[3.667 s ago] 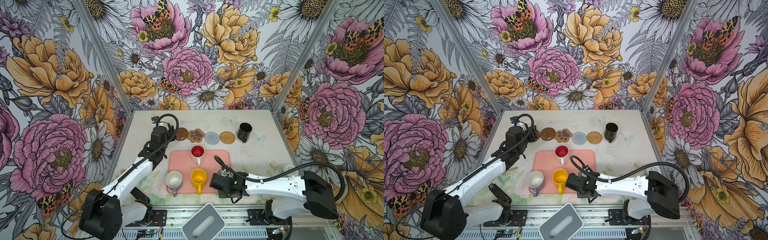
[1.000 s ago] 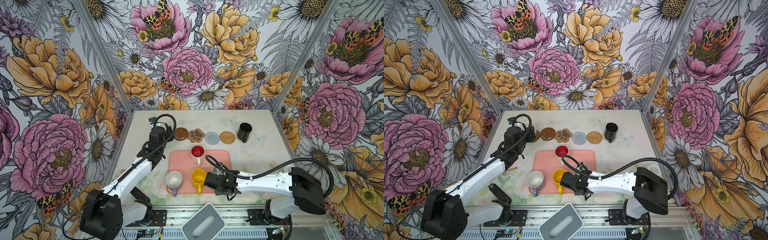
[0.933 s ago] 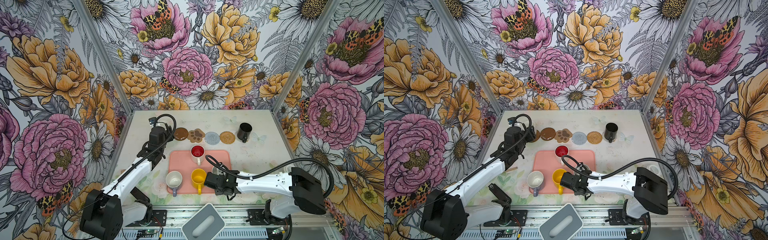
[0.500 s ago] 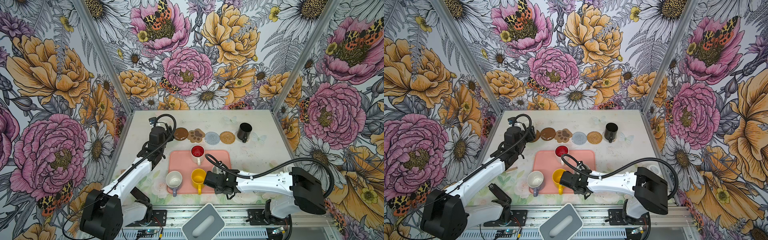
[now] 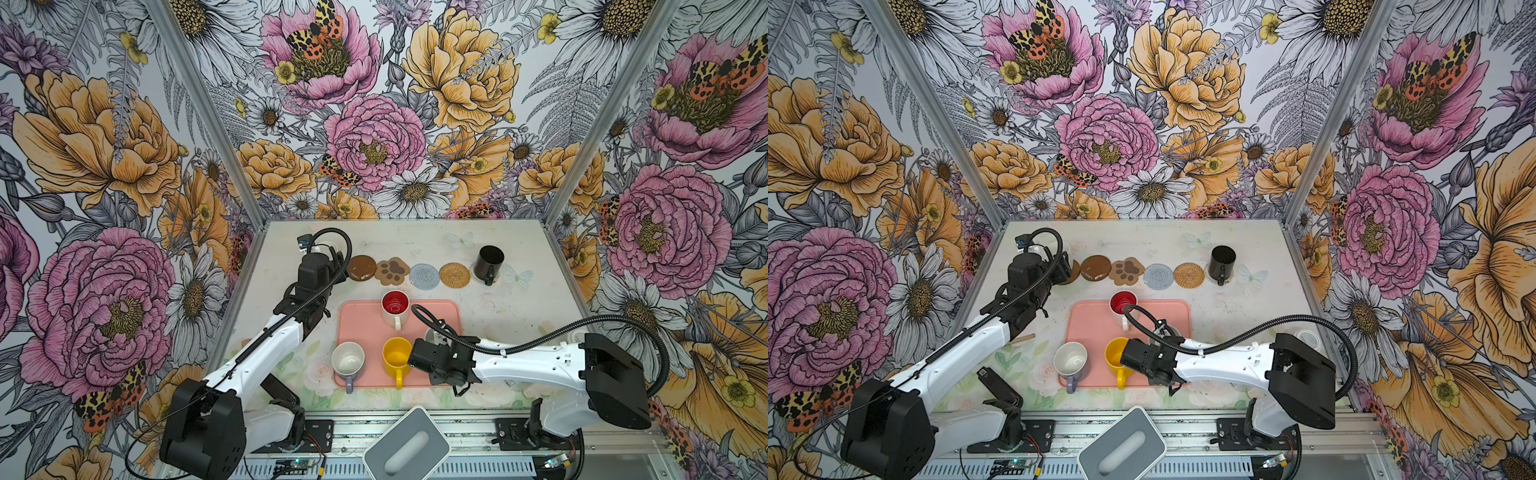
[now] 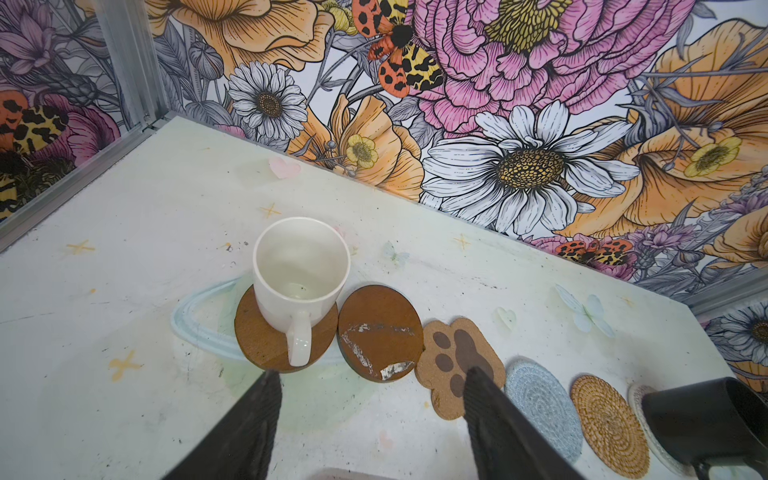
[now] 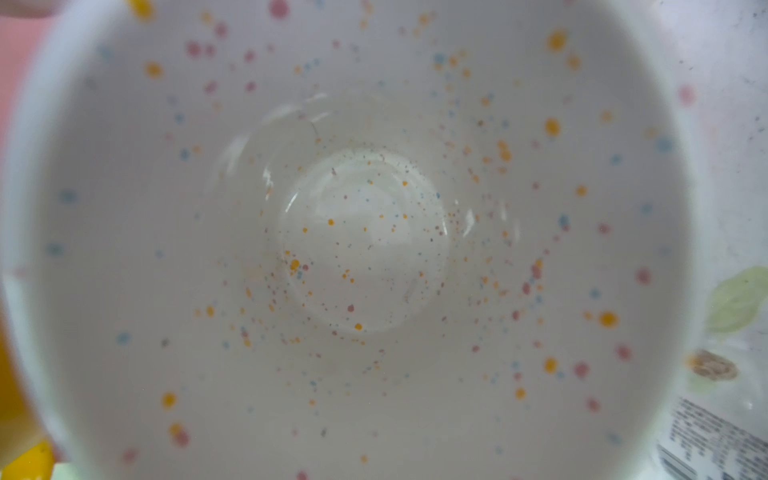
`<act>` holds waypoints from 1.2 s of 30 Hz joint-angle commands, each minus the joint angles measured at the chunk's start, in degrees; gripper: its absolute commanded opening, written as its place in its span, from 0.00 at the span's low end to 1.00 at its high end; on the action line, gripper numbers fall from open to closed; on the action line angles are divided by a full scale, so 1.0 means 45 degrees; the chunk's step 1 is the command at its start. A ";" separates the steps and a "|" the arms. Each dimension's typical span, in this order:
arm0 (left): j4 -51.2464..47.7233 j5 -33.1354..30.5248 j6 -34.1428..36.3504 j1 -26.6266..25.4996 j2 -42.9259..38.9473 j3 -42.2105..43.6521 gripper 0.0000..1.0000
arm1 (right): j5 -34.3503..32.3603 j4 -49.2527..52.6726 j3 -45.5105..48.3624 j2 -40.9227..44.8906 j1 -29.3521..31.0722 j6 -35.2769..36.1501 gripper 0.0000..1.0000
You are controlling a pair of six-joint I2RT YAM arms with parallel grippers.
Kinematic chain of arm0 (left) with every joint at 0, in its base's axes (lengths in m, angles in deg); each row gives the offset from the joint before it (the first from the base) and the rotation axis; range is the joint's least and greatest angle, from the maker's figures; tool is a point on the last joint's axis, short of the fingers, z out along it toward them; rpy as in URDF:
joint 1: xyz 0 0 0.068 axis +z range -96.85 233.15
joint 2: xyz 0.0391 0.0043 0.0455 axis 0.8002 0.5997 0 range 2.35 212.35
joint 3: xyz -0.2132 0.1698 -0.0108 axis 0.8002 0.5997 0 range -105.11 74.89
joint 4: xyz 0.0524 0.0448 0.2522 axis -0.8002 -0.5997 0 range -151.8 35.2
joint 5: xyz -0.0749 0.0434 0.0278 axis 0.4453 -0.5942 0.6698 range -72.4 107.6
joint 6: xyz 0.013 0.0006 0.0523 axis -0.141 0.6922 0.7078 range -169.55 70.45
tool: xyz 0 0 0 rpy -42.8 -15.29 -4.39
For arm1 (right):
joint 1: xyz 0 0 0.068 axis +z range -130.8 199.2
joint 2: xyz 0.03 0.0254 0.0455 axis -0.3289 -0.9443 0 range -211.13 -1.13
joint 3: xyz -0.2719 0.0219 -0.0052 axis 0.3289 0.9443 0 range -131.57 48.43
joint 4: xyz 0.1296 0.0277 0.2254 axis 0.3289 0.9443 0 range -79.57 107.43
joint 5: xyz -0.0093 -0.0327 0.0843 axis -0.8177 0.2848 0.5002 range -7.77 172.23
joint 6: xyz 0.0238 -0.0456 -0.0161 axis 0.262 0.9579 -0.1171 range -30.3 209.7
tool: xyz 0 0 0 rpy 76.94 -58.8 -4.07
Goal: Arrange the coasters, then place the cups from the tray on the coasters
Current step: 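Close the right gripper on the speckled mug's rim and lift it, then carry the speckled mug with the right gripper toward the blue woven coaster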
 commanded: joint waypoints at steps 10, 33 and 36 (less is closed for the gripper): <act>0.0132 0.0207 -0.0123 0.0153 -0.0163 0.0248 0.71 | -0.0752 0.0139 -0.0345 0.0117 -0.0206 0.0069 0.00; 0.0127 0.0265 -0.0142 0.0330 -0.0311 0.0340 0.71 | -0.1980 0.0122 -0.0796 0.1944 -0.0980 0.1337 0.00; 0.0124 0.0246 -0.0132 0.0349 -0.0340 0.0359 0.71 | -0.1927 0.0122 -0.1019 0.2097 -0.1423 0.1961 0.00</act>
